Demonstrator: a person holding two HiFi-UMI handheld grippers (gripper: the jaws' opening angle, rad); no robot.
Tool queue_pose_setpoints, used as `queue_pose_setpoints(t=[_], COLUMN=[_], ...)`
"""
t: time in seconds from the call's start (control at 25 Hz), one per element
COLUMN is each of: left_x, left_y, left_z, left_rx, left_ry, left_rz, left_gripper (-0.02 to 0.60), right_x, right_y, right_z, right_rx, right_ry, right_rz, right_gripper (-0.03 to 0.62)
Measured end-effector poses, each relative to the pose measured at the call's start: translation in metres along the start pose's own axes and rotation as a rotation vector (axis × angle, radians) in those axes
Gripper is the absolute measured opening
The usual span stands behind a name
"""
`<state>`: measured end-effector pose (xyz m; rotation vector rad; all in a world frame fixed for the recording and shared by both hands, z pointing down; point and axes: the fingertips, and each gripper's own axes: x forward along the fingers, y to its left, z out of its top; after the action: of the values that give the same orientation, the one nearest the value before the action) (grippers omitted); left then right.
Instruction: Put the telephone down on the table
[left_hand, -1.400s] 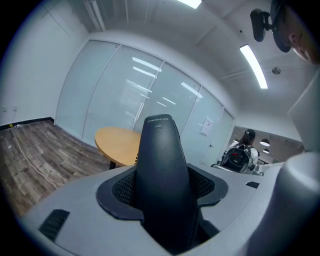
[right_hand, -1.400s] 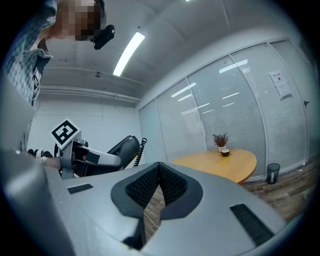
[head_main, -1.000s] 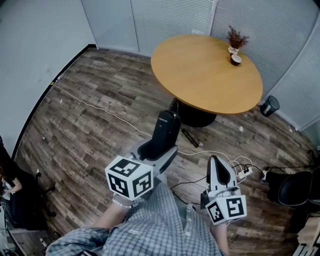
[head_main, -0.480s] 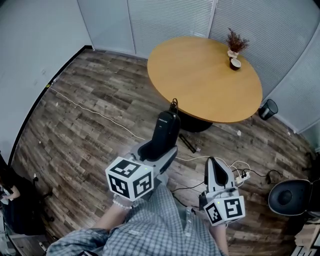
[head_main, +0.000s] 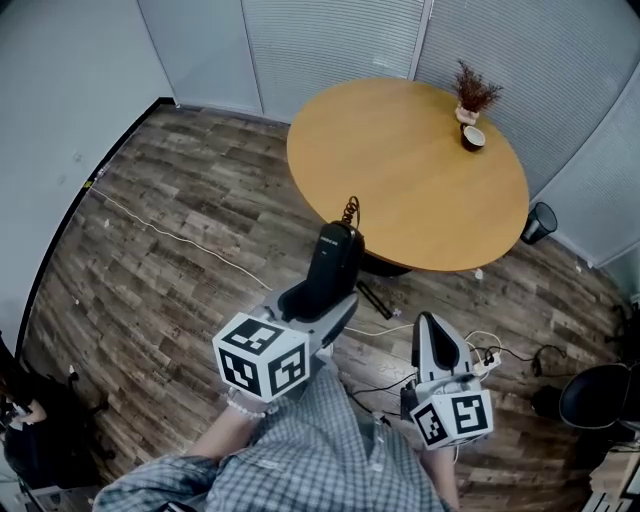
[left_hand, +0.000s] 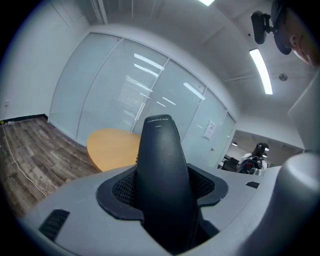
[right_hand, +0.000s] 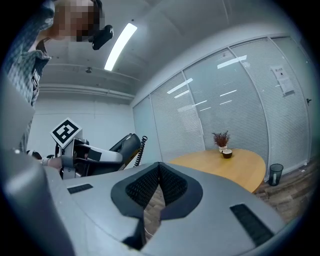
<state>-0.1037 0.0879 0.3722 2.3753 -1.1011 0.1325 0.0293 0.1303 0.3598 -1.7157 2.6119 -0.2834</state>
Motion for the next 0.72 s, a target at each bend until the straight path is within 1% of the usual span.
queue_pose_setpoints(t=[0.24, 0.48, 0.72], left_x=[0.023, 0.047, 0.075], left_y=[0.032, 0.061, 0.081], left_z=[0.030, 0.056, 0.071], left_rx=[0.007, 0.015, 0.023], left_ry=[-0.003, -0.004, 0.009], left_rz=[-0.004, -0.023, -0.057], left_gripper=[0.278, 0.278, 0.278], right_x=[0.046, 0.082, 0.112], right_y=[-0.007, -0.020, -0.037], right_z=[0.014, 0.026, 0.031], right_rx=[-0.012, -0.014, -0.020], right_ry=[-0.006, -0.024, -0.033], right_rz=[-0.008, -0.051, -0.101], right_gripper=[0.008, 0.008, 0.008])
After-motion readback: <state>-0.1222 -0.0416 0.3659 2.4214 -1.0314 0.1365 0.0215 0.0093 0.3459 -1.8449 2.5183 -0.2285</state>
